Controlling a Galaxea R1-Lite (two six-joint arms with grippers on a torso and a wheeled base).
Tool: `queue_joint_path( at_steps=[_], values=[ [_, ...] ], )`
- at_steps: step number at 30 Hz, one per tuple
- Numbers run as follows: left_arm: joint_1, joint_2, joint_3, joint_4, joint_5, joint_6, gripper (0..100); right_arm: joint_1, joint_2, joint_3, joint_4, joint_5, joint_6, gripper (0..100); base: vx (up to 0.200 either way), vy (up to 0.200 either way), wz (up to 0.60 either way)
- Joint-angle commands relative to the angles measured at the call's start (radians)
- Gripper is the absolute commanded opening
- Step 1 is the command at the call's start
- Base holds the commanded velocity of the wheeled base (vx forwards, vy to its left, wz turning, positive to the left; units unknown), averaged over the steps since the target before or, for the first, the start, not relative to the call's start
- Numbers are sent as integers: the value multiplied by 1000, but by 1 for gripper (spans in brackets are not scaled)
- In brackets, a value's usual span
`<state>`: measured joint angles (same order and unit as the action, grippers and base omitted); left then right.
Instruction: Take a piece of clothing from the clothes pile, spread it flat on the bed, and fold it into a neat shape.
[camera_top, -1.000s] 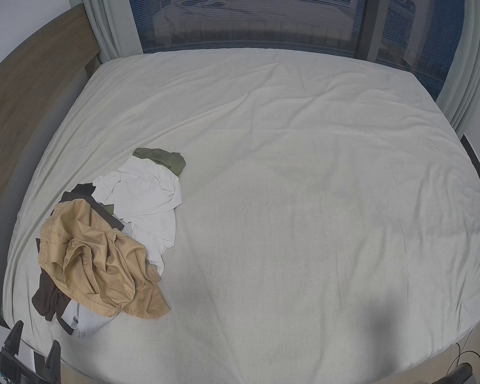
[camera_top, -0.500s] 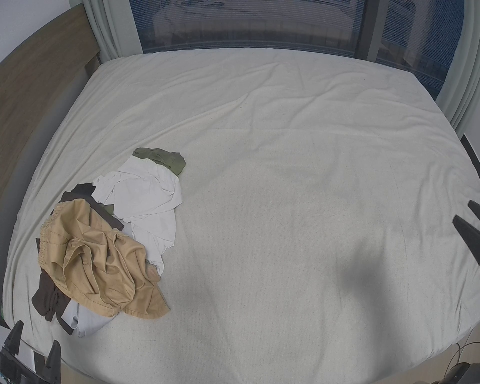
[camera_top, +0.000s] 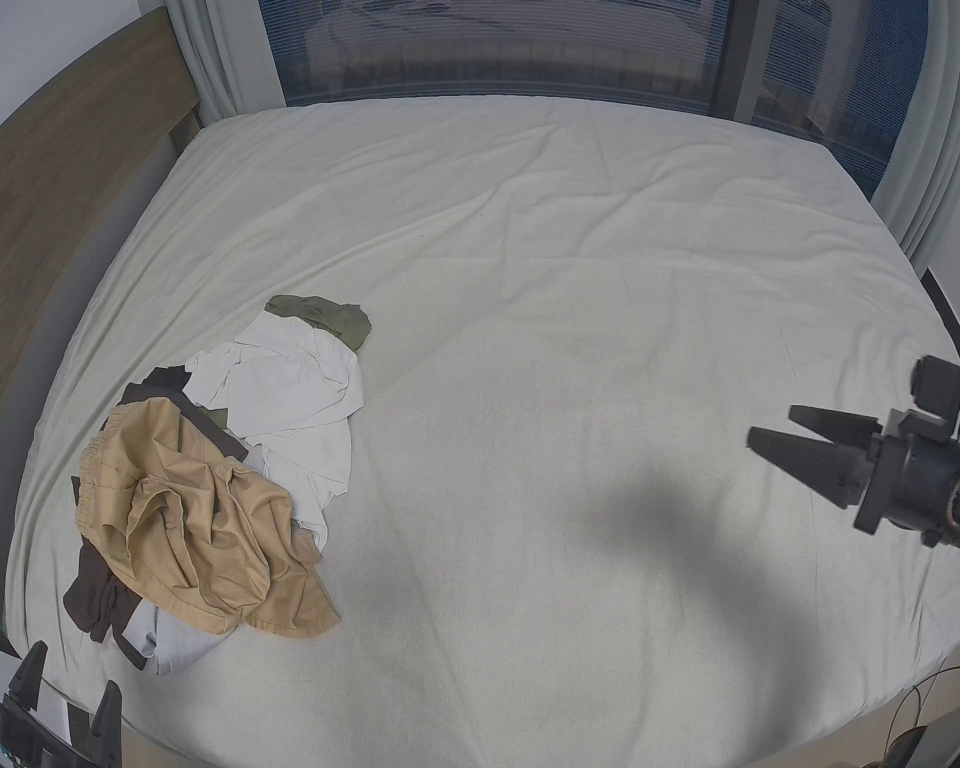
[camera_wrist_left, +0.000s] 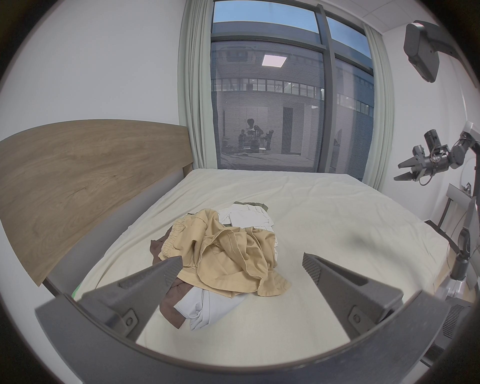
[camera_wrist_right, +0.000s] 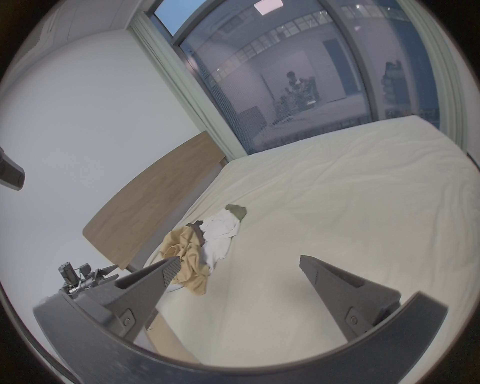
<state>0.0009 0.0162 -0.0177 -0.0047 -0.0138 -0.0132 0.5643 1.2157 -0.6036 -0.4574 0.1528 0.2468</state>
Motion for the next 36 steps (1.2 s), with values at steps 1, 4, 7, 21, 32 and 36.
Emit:
queue_joint_path(
  at_steps=[1,4,7,21,32,36],
  values=[
    [1,-16,18,0,0,-1,100,89,177,-61,-26,-4,26,100,0,0,0],
    [1,-16,18,-1,0,2,100,120,268,-79,-46,-4,46,100,0,0,0],
    [1,-16,18,-1,-2,2,100,157,344,-97,-93,-22,77,100,0,0,0],
    [1,-16,18,0,-2,1,100,309,657,-223,-210,-59,184,100,0,0,0],
    [1,-16,18,0,-2,-1,100,391,916,-392,-193,-55,184,100,0,0,0],
    [1,-16,18,0,-2,-1,100,404,1002,-492,-142,-52,189,100,0,0,0]
  ],
)
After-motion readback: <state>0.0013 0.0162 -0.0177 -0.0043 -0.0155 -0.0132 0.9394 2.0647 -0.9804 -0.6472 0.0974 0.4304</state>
